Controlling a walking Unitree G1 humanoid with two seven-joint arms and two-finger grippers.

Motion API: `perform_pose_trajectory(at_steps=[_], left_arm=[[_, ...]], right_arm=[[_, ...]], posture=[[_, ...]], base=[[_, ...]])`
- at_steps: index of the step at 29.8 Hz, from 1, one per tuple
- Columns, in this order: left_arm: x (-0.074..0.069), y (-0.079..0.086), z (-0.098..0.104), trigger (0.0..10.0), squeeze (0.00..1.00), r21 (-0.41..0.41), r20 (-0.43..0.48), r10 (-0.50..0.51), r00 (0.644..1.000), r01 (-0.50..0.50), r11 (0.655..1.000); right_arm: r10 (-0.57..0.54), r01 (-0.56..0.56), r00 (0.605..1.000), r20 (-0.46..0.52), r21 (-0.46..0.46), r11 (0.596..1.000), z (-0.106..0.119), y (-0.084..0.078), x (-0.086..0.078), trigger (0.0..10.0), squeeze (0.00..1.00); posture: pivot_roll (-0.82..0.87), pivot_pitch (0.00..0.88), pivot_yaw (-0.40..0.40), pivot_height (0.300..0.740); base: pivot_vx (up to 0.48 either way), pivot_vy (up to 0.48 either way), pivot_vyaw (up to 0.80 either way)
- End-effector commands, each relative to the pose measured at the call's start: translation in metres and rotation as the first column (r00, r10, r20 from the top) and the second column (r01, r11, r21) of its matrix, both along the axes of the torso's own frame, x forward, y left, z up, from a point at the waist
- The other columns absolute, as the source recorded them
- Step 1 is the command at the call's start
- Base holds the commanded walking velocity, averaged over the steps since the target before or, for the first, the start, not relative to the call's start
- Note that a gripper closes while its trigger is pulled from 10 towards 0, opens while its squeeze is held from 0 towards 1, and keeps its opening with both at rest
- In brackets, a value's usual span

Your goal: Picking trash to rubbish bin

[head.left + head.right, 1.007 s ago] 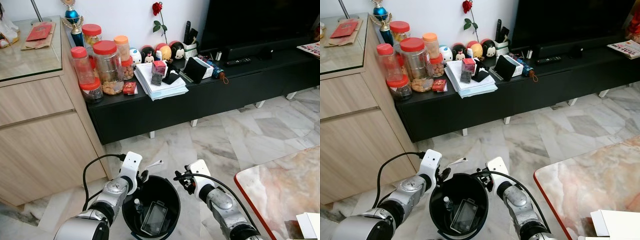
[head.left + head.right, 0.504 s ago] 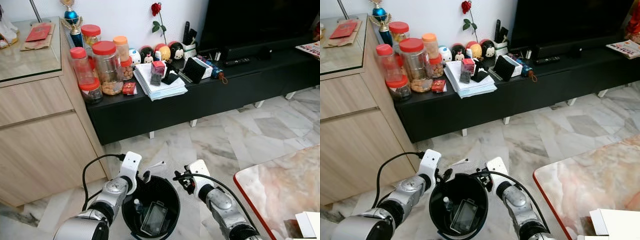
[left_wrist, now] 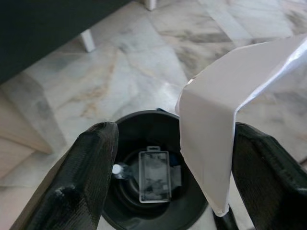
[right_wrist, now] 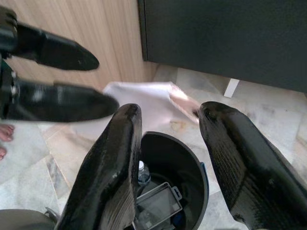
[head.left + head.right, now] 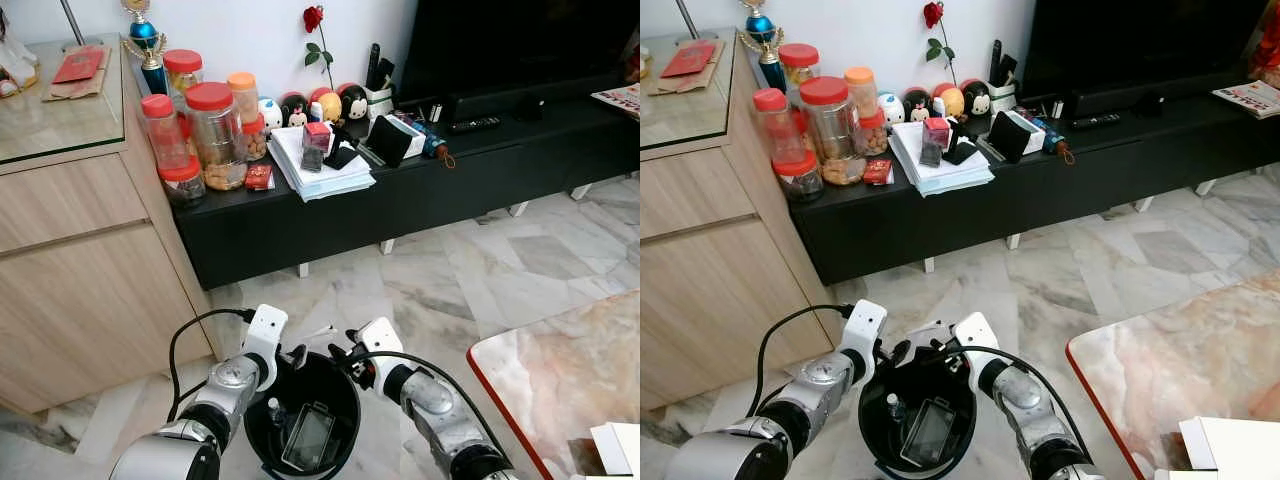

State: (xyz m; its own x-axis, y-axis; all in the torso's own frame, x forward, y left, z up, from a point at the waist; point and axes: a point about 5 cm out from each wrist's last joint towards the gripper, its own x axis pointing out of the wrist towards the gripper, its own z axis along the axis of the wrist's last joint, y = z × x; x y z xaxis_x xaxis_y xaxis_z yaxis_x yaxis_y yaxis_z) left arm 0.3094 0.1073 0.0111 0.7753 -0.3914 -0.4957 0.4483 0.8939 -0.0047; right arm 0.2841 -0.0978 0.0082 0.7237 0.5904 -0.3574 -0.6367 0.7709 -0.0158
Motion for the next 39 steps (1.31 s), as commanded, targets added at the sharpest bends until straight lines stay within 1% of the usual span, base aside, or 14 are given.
perform_pose_trajectory(at_steps=[1, 4, 5, 8, 13, 14, 18, 25, 34, 39], left_arm=[[-0.005, -0.002, -0.005, 10.0, 0.0, 0.009, -0.025, -0.027, 0.999, 0.027, 1.0], [-0.005, -0.003, -0.005, 10.0, 0.0, 0.007, -0.023, -0.033, 0.999, 0.034, 0.999], [-0.005, -0.006, -0.004, 10.0, 0.0, 0.014, -0.017, -0.065, 0.998, 0.065, 0.998], [-0.005, -0.009, -0.003, 10.0, 0.0, 0.017, -0.008, -0.091, 0.996, 0.091, 0.996], [-0.004, -0.011, -0.002, 10.0, 0.0, 0.008, 0.0, -0.094, 0.996, 0.094, 0.996], [-0.004, -0.012, -0.001, 10.0, 0.0, 0.007, 0.006, -0.096, 0.995, 0.096, 0.995], [-0.003, -0.012, 0.001, 10.0, 0.0, 0.002, 0.018, -0.093, 0.995, 0.093, 0.996], [0.0, -0.015, 0.006, 10.0, 0.0, -0.026, 0.044, -0.106, 0.993, 0.107, 0.994], [0.0, -0.02, 0.008, 10.0, 0.0, -0.046, 0.062, -0.135, 0.989, 0.138, 0.989], [0.0, -0.021, 0.009, 10.0, 0.0, -0.051, 0.069, -0.142, 0.987, 0.146, 0.988]], right_arm=[[0.029, -0.029, 0.999, 0.028, 0.0, 1.0, 0.007, 0.006, 0.005, 10.0, 0.0], [0.035, -0.035, 0.999, 0.036, 0.005, 0.999, 0.009, 0.009, 0.006, 10.0, 0.0], [0.041, -0.041, 0.998, 0.043, 0.006, 0.999, 0.011, 0.011, 0.006, 10.0, 0.0], [0.053, -0.053, 0.998, 0.045, 0.007, 0.999, 0.011, 0.014, 0.006, 10.0, 0.0], [0.061, -0.062, 0.997, 0.041, 0.006, 0.998, 0.011, 0.016, 0.006, 10.0, 0.0], [0.076, -0.075, 0.996, 0.041, -0.01, 0.997, 0.01, 0.017, 0.005, 10.0, 0.0], [0.074, -0.073, 0.997, 0.039, -0.03, 0.997, 0.009, 0.016, 0.004, 10.0, 0.0], [0.028, -0.027, 1.0, 0.002, -0.089, 0.996, -0.001, 0.006, 0.002, 10.0, 0.0], [0.022, -0.021, 1.0, 0.008, -0.094, 0.995, 0.0, 0.01, 0.003, 10.0, 0.0], [0.02, -0.018, 0.999, 0.029, -0.083, 0.996, 0.004, 0.015, 0.007, 10.0, 0.0]], posture=[[0.14, 0.057, -0.02, 0.74], [0.14, 0.06, -0.022, 0.74], [0.14, 0.06, -0.022, 0.74], [0.14, 0.065, -0.023, 0.74], [0.15, 0.066, -0.024, 0.74], [0.15, 0.066, -0.024, 0.74], [0.15, 0.066, -0.024, 0.74], [0.16, 0.066, -0.023, 0.74], [0.17, 0.065, -0.021, 0.74], [0.18, 0.059, -0.02, 0.74]], base=[[0.0, 0.0, 0.0], [0.0, 0.0, 0.0], [0.0, 0.0, 0.0], [0.0, 0.0, 0.0], [0.0, 0.0, 0.0], [0.0, 0.0, 0.0], [0.0, 0.0, 0.0], [0.0, 0.0, 0.0], [0.0, 0.0, 0.0], [0.0, 0.0, 0.0]])
